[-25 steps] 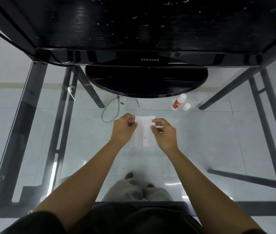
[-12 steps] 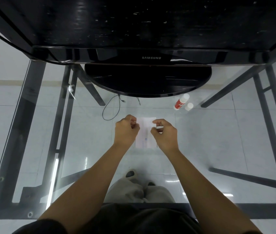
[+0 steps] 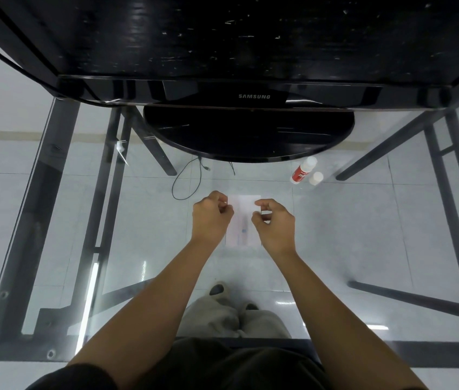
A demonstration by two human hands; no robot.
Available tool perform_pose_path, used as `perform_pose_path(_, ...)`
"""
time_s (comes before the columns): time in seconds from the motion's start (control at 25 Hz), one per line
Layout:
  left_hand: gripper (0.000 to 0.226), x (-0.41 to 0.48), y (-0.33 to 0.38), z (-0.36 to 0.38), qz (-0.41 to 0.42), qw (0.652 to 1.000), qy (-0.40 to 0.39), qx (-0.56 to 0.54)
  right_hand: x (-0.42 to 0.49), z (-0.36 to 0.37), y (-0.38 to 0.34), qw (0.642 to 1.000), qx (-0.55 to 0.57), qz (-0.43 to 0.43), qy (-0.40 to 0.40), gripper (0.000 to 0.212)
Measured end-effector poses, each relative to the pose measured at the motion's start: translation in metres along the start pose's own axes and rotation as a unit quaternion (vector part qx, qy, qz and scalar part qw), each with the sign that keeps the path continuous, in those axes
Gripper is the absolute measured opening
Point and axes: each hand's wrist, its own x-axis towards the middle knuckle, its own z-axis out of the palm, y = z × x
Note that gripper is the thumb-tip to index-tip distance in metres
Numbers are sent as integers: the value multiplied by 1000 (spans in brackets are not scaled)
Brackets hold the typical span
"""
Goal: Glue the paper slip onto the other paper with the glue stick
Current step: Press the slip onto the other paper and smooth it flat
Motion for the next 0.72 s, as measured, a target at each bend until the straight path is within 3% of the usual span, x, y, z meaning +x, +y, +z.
perform_pose_path(0.52,25,-5,1,7,-9,1000,19,-14,-4,-3,-3,993,-106,-43,-10,25)
perform_pose_path(0.72,27,-16,-5,12,70,996,48,19,-12,-10,9,926,-327,-186,25,28)
